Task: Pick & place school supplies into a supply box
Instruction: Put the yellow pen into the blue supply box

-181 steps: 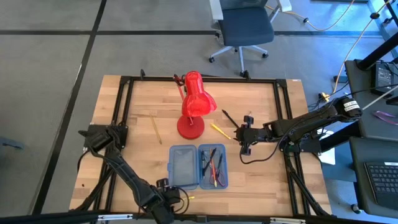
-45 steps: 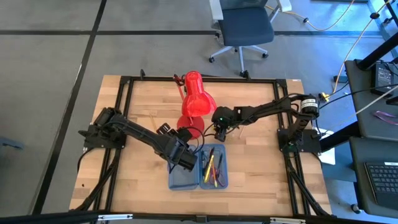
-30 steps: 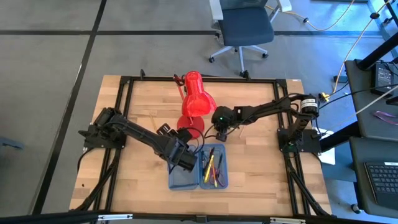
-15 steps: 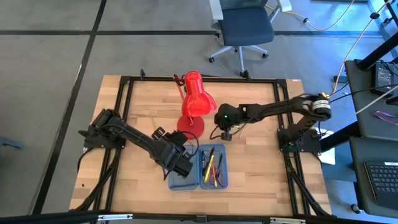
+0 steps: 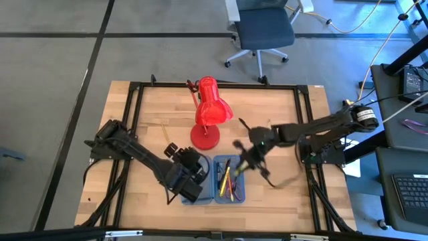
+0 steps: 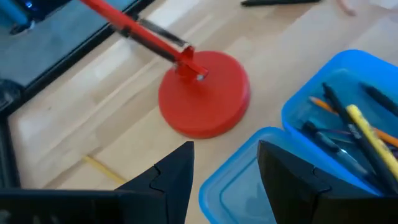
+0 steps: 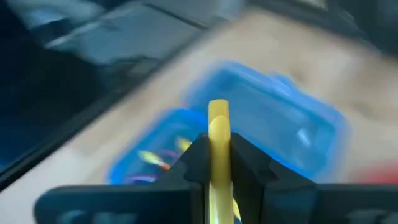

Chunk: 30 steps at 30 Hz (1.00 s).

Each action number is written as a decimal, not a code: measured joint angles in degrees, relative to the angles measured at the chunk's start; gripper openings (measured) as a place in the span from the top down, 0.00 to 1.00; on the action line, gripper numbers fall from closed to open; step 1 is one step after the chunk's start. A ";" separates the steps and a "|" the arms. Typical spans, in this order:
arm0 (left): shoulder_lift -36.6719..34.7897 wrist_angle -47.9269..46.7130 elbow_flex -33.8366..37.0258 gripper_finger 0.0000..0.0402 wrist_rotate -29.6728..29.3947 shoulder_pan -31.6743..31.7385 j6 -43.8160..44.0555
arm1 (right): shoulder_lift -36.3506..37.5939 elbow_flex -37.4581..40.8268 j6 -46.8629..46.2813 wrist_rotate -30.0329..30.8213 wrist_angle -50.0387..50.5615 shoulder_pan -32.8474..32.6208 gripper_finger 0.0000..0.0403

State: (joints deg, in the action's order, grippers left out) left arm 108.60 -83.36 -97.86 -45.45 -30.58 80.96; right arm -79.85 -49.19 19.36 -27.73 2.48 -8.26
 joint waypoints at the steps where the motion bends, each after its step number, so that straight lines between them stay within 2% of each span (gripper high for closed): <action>1: 0.01 0.49 0.00 0.58 -0.04 -0.30 -0.52 | -0.43 0.25 3.20 -2.39 -1.49 -1.56 0.88; 4: 0.02 1.06 0.00 0.58 0.42 -1.02 -1.13 | -1.87 0.85 10.89 -5.53 -5.16 -5.82 0.88; 9: 0.02 3.60 0.00 0.58 6.09 -1.94 0.40 | -6.65 0.81 18.79 -5.00 -10.93 -9.72 0.88; 11: 0.04 4.92 0.00 0.58 6.03 -2.45 2.18 | -8.90 0.81 18.98 -3.66 -12.92 -9.89 0.88; 16: 0.04 8.31 0.00 0.58 6.85 -2.43 1.21 | -14.15 0.81 18.75 5.62 -13.04 -9.17 0.88; 21: 0.04 8.86 0.00 0.58 9.39 -2.29 0.92 | -18.13 0.79 18.71 5.36 -14.13 -8.78 0.88; 30: 0.04 8.84 0.00 0.58 9.19 -2.22 0.66 | -22.46 0.74 20.38 5.65 -14.78 -8.73 0.87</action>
State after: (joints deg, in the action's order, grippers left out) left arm 108.64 -74.52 -97.86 -36.26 -32.80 81.62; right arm -102.31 -48.45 39.74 -22.08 -12.30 -16.99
